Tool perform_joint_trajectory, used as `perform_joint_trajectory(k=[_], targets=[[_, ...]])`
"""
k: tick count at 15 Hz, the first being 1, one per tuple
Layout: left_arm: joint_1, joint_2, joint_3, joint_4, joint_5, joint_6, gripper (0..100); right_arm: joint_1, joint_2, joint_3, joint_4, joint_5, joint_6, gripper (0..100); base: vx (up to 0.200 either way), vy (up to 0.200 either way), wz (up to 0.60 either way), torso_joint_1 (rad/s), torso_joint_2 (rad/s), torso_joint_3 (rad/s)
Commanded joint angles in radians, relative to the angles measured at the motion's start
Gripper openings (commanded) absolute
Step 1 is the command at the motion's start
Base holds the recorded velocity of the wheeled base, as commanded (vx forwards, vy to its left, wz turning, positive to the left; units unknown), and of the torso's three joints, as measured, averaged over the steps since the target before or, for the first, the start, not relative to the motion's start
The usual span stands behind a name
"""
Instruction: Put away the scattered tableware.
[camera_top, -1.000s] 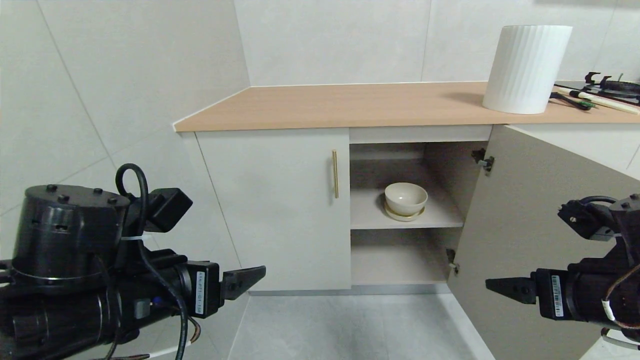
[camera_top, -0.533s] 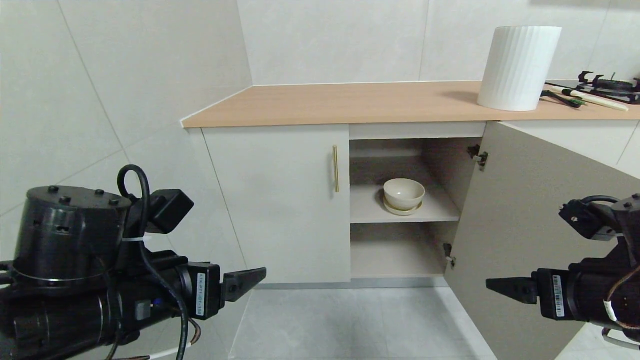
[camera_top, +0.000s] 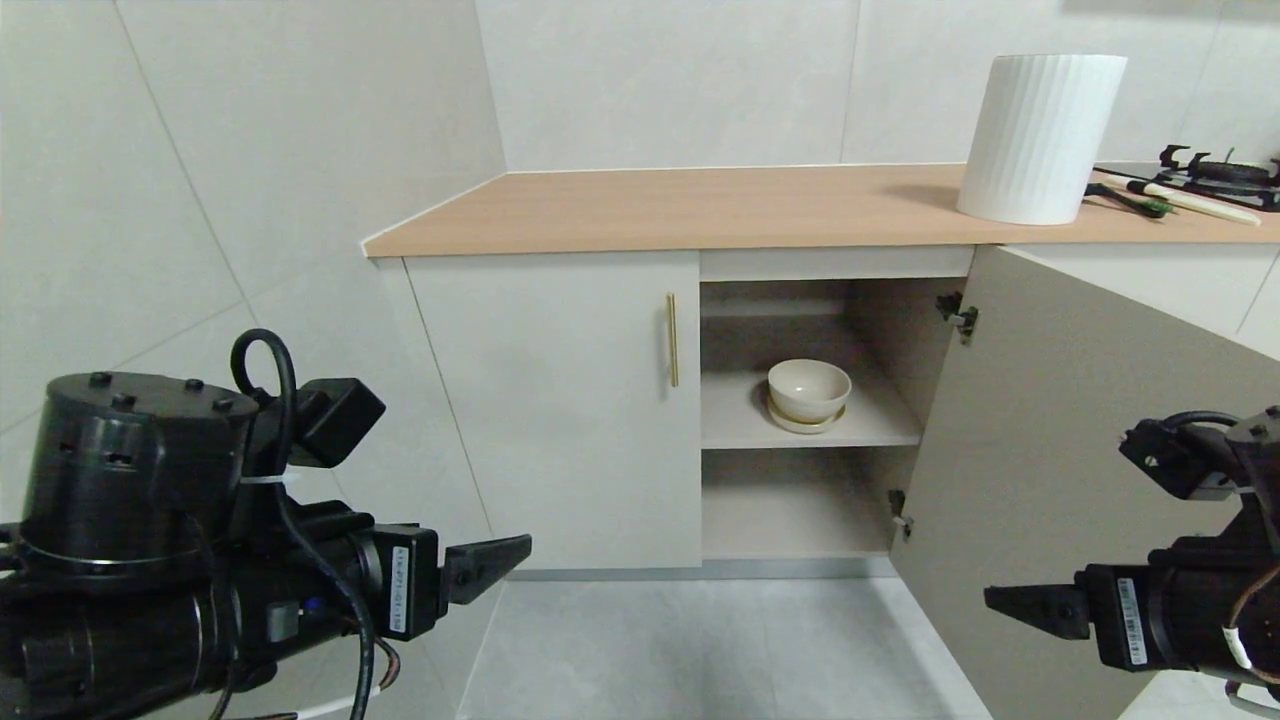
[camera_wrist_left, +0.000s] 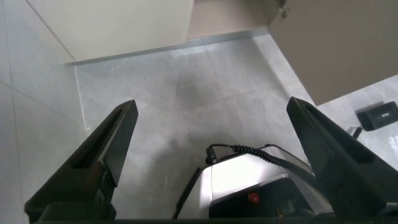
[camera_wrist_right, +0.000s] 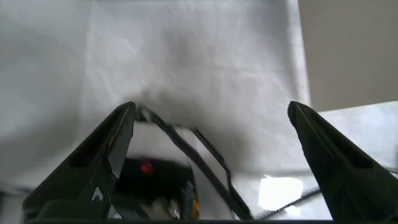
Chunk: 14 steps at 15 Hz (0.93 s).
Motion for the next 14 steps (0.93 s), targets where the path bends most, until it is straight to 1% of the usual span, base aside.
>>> perform_joint_trajectory(k=[1, 4, 8, 9, 10, 12, 14], targets=[[0.0, 0.001, 0.0, 0.001, 0.001, -0.001, 100, -0.001, -0.022, -0.006, 0.027, 0.0, -0.01, 100, 0.0, -0.2, 0.0, -0.002, 0.0, -0.002], [0.0, 0.001, 0.0, -0.001, 0.001, -0.001, 100, -0.002, -0.029, -0.016, 0.082, -0.001, -0.023, 100, 0.0, -0.2, 0.0, 0.005, 0.0, 0.001], [0.0, 0.001, 0.0, -0.001, 0.001, -0.001, 100, -0.042, -0.009, -0.022, 0.091, -0.043, -0.024, 100, 0.0, -0.2, 0.0, 0.002, 0.0, 0.0], [0.0, 0.001, 0.0, -0.001, 0.001, -0.001, 100, -0.085, 0.001, -0.032, 0.107, -0.077, -0.032, 100, 0.0, 0.0, 0.0, 0.0, 0.0, 0.0], [0.0, 0.003, 0.001, -0.001, 0.001, -0.001, 100, -0.117, -0.002, -0.042, 0.145, -0.084, -0.06, 100, 0.0, 0.0, 0.0, 0.0, 0.0, 0.0], [0.0, 0.007, 0.001, -0.001, -0.001, -0.002, 100, -0.154, -0.022, -0.068, 0.249, -0.083, -0.107, 100, 0.0, 0.0, 0.0, 0.0, 0.0, 0.0], [0.0, 0.007, 0.001, 0.001, -0.001, -0.002, 100, -0.183, -0.022, -0.079, 0.262, -0.092, -0.107, 100, 0.0, 0.0, 0.0, 0.0, 0.0, 0.0]])
